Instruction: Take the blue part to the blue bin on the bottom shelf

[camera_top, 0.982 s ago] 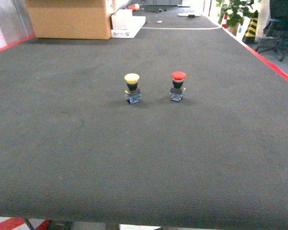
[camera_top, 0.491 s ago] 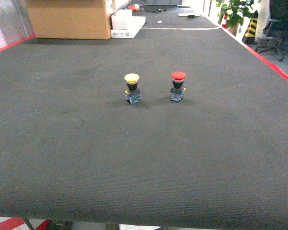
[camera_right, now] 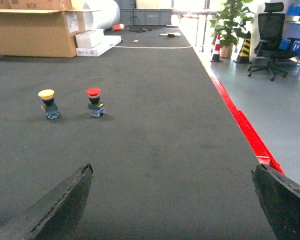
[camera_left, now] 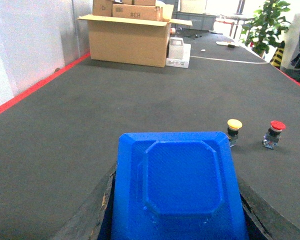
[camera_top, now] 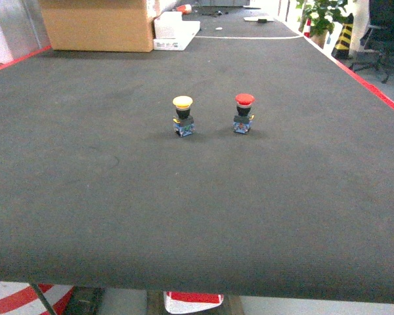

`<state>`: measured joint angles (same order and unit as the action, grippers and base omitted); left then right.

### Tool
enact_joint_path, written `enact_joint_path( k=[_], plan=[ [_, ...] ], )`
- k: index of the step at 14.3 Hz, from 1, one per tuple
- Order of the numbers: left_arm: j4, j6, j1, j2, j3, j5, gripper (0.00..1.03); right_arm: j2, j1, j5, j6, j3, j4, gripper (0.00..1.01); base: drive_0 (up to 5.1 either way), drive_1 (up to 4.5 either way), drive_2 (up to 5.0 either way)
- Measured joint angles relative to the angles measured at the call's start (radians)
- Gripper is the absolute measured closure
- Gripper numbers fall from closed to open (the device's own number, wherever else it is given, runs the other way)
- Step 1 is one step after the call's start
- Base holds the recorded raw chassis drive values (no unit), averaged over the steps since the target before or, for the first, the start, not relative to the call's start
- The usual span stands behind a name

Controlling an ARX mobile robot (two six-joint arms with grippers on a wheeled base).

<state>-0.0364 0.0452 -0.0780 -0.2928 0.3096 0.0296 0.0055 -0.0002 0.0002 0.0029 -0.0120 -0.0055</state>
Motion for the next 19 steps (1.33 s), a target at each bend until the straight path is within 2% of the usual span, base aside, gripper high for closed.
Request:
enact_joint_path(
  k=[19],
  plan=[
    [0.002,0.000,0.000,0.004,0.000,0.000,0.60,0.000,0.000,0.000,0.000,0.000,0.001,0.03,-1.5,-1.53,-1.5]
  ],
)
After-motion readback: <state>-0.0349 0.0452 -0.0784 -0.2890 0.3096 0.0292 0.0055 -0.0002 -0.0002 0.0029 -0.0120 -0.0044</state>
